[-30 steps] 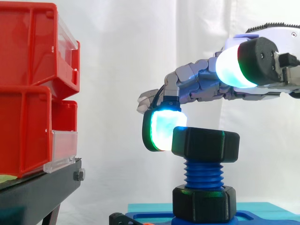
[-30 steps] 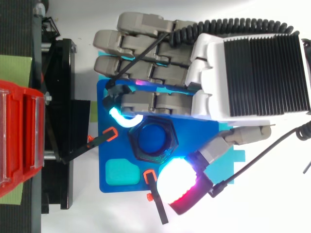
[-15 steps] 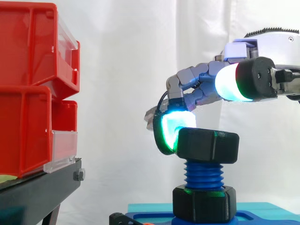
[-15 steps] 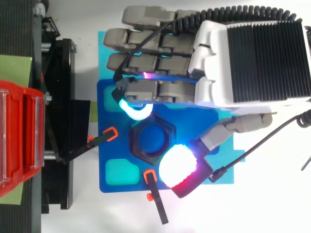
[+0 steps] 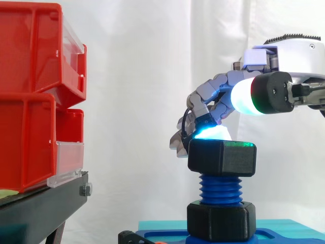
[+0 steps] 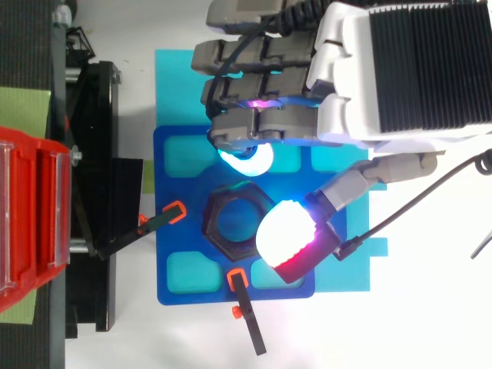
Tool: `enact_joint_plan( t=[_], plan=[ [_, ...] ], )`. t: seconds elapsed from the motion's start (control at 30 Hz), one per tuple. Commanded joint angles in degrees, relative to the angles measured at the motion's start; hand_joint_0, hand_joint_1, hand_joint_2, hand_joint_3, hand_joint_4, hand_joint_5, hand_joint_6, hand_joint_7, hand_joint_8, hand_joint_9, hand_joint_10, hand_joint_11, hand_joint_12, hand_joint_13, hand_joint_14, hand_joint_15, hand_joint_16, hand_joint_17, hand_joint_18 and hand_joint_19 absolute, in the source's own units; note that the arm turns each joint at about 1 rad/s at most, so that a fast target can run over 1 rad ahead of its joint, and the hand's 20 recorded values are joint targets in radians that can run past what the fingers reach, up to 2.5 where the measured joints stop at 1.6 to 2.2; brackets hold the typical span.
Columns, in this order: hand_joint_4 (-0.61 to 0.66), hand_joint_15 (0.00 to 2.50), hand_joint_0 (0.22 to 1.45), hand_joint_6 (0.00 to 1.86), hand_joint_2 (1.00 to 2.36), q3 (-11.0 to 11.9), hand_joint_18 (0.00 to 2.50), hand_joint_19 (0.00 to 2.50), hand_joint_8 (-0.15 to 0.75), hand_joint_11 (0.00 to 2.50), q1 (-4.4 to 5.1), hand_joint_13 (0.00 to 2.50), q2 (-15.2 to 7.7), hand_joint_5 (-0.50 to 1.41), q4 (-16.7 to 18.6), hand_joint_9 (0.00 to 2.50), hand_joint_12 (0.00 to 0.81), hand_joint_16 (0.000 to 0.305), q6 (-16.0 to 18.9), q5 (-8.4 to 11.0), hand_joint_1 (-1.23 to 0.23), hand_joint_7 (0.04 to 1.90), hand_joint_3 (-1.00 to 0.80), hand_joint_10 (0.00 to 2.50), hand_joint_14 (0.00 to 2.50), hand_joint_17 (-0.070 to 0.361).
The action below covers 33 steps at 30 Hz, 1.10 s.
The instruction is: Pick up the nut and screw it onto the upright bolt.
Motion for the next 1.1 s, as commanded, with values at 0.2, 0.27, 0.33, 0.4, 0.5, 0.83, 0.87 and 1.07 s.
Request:
enact_joint_plan(
  t=[0.2, 0.27, 0.33, 0.4, 0.5, 0.83, 0.87, 1.07],
  plan=[
    [0.24, 0.00, 0.53, 0.50, 1.00, 0.71, 0.51, 0.06, 0.273, 0.00, -0.64, 0.69, 0.03, 0.02, -0.34, 1.00, 0.267, 0.032, -0.22, -1.10, -0.12, 1.31, -0.50, 0.00, 0.00, 0.071],
    [0.26, 0.00, 0.53, 0.50, 1.00, 1.68, 0.45, 0.06, 0.275, 0.00, -0.90, 0.66, 0.03, -0.03, -1.04, 0.94, 0.282, 0.034, -0.66, -1.53, -0.10, 1.19, -0.50, 0.00, 0.00, 0.077],
    [0.27, 0.00, 0.52, 0.50, 1.00, 2.38, 0.43, 0.05, 0.272, 0.00, -1.08, 0.63, -0.06, -0.05, -1.83, 0.90, 0.288, 0.035, -0.83, -1.80, -0.09, 1.09, -0.50, 0.00, 0.00, 0.079],
    [0.28, 0.00, 0.52, 0.50, 1.00, 3.52, 0.39, 0.05, 0.261, 0.00, -1.16, 0.60, -0.06, -0.07, -3.24, 0.84, 0.296, 0.036, -1.27, -2.15, -0.09, 0.96, -0.50, 0.00, 0.00, 0.082],
    [0.24, 0.00, 0.52, 0.50, 1.00, 4.84, 0.35, 0.04, 0.246, 0.00, -1.25, 0.54, -0.06, -0.11, -4.82, 0.75, 0.303, 0.038, -2.06, -2.33, -0.08, 0.81, -0.50, 0.00, 0.00, 0.086],
    [0.22, 0.00, 0.51, 0.50, 1.00, 3.52, 0.19, 0.00, 0.237, 0.00, -0.46, 0.43, -0.14, -0.12, -3.41, 0.62, 0.324, 0.040, -2.06, -2.06, -0.05, 0.72, -0.50, 0.00, 0.00, 0.090],
    [0.22, 0.00, 0.51, 0.50, 1.00, 3.61, 0.19, 0.01, 0.237, 0.00, -0.37, 0.42, -0.14, -0.12, -2.97, 0.62, 0.324, 0.040, -1.98, -2.06, -0.05, 0.73, -0.50, 0.00, 0.00, 0.091],
    [0.24, 0.00, 0.51, 0.50, 1.00, 3.52, 0.17, 0.00, 0.242, 0.00, 0.59, 0.40, -2.08, -0.10, -2.27, 0.59, 0.327, 0.040, -0.04, -1.97, -0.04, 0.86, -0.50, 0.00, 0.00, 0.090]
  ],
)
